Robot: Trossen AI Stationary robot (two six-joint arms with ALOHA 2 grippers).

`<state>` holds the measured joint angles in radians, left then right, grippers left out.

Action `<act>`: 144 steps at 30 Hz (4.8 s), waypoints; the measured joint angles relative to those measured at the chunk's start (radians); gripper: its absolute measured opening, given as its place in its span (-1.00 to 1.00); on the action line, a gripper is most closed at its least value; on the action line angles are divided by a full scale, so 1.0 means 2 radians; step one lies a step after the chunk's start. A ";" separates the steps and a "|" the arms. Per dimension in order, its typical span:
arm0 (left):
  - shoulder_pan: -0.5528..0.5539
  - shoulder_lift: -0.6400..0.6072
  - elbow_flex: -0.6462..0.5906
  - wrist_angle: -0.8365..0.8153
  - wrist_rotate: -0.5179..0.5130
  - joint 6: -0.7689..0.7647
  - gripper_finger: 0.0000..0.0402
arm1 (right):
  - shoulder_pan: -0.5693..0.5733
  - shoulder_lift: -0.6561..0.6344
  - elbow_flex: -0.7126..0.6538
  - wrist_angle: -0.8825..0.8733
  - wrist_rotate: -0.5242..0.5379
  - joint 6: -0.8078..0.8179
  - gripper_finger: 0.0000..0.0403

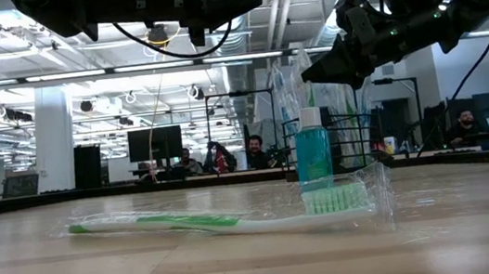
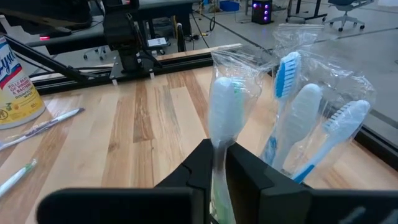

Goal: Pick & Place toothbrushing station
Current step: Put the green toothbrush into the mesh organizer

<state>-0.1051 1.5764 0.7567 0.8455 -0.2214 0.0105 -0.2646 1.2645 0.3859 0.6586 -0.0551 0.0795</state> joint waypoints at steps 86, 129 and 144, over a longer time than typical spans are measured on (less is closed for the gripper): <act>-0.002 0.000 0.000 -0.049 0.124 -0.031 -0.48 | 0.041 -0.065 0.000 -0.093 -0.014 -0.017 -0.07; -0.182 0.167 0.114 -0.262 0.041 -0.113 -0.48 | 0.050 -0.077 0.000 -0.107 -0.014 -0.017 -0.17; -0.179 0.193 0.112 -0.266 0.062 -0.127 -0.48 | 0.050 -0.077 0.000 -0.107 -0.014 -0.013 -0.20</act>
<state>-0.4633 1.9617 0.9798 0.3129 -0.0983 -0.2443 -0.1638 1.1107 0.3866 0.4446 -0.0822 0.0528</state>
